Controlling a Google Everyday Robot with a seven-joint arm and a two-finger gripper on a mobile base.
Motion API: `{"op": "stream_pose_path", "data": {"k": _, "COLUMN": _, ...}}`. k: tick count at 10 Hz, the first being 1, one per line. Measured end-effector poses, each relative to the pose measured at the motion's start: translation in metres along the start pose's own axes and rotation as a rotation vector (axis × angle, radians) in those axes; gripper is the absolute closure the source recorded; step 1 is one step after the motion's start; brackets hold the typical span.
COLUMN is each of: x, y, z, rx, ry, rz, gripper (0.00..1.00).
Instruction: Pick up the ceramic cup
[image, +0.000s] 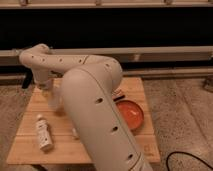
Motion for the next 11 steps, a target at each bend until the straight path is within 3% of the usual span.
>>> {"op": "stream_pose_path", "data": {"k": 1, "x": 0.001, "y": 0.001, "z": 0.001, "rx": -0.001, "ry": 0.002, "rz": -0.002, "gripper": 0.9}}
{"op": "stream_pose_path", "data": {"k": 3, "x": 0.005, "y": 0.003, "z": -0.002, "rx": 0.002, "ry": 0.001, "rz": -0.005, "gripper": 0.96}}
{"op": "stream_pose_path", "data": {"k": 11, "x": 0.014, "y": 0.008, "z": -0.012, "rx": 0.015, "ry": -0.002, "rz": -0.009, "gripper": 0.96}}
